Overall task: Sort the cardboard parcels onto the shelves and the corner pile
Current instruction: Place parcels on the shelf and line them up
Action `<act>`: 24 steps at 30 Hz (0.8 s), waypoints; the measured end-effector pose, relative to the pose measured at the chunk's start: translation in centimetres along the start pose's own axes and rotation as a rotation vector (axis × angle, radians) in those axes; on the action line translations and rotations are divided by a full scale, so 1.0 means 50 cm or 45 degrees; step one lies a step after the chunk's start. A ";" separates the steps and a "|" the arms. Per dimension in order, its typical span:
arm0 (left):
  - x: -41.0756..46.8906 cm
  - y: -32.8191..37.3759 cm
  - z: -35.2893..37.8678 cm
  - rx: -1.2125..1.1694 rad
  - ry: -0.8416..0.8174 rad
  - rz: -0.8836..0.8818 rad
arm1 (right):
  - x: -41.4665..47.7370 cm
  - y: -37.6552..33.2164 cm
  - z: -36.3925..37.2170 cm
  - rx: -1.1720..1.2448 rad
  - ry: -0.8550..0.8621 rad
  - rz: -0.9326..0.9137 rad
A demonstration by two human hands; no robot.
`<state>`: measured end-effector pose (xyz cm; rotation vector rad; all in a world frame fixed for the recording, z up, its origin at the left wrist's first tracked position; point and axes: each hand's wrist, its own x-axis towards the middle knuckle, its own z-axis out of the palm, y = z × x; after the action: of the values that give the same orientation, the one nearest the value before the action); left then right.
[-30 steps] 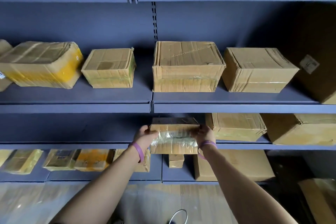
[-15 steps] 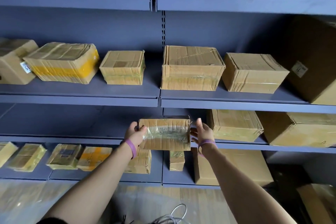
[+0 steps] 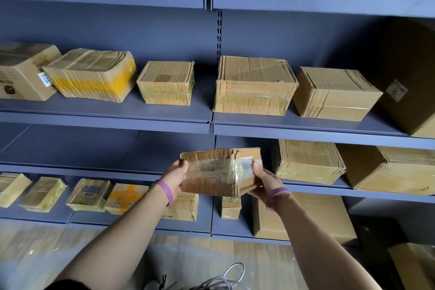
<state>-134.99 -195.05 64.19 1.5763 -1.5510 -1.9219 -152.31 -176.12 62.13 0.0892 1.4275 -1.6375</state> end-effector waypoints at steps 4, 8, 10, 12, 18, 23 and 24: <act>-0.001 0.001 0.017 -0.046 0.025 0.026 | -0.001 0.004 0.012 -0.033 0.022 -0.065; -0.024 -0.005 0.047 -0.161 -0.082 0.042 | 0.008 0.002 0.040 -0.030 0.098 -0.108; -0.036 -0.005 0.063 -0.178 -0.173 0.069 | 0.008 -0.002 0.057 -0.041 0.150 -0.138; -0.048 -0.002 0.077 -0.145 -0.236 0.128 | 0.010 -0.005 0.071 -0.072 0.186 -0.186; -0.042 -0.007 0.073 -0.232 -0.141 0.247 | 0.000 -0.005 0.077 -0.230 0.063 -0.167; -0.044 -0.010 0.036 -0.390 -0.141 0.204 | 0.005 -0.011 0.047 -0.283 0.099 -0.103; -0.042 -0.013 0.030 -0.400 -0.156 0.182 | 0.009 -0.012 0.044 -0.336 0.125 -0.096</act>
<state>-135.08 -192.43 64.71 1.2073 -1.2850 -2.0910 -151.87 -178.21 63.03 -0.0366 1.7285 -1.5070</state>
